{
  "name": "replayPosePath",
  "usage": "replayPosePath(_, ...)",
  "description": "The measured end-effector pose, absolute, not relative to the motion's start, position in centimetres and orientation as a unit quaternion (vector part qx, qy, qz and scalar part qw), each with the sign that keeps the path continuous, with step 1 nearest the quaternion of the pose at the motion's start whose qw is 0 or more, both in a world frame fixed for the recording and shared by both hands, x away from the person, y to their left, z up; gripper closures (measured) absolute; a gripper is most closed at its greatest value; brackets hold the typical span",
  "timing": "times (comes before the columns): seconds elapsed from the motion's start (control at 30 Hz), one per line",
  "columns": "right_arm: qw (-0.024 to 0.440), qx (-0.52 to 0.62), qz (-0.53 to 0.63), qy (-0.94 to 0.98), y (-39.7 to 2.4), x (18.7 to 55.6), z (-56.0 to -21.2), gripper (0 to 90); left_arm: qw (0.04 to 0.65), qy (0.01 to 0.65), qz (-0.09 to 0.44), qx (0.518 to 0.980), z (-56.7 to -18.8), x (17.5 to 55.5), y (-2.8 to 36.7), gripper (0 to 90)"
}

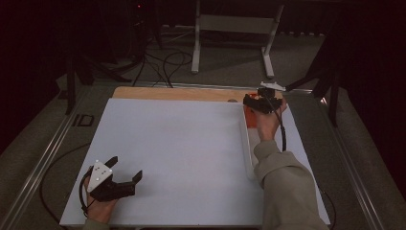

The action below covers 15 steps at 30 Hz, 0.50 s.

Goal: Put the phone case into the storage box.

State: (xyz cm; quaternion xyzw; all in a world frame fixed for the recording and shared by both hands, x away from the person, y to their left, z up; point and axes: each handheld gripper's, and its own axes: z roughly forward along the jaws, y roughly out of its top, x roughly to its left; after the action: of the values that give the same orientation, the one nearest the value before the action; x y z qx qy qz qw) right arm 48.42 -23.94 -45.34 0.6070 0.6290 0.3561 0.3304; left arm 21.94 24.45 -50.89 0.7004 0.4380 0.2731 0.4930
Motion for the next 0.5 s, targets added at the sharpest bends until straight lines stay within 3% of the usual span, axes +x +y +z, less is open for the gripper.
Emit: replayPosePath(0.5, 0.322, 0.613, 0.371, 0.618, -24.45, 48.0, -44.58, 8.2, 0.492, 0.438, 0.274, 0.701, -50.88, 21.92, 24.46, 0.4)
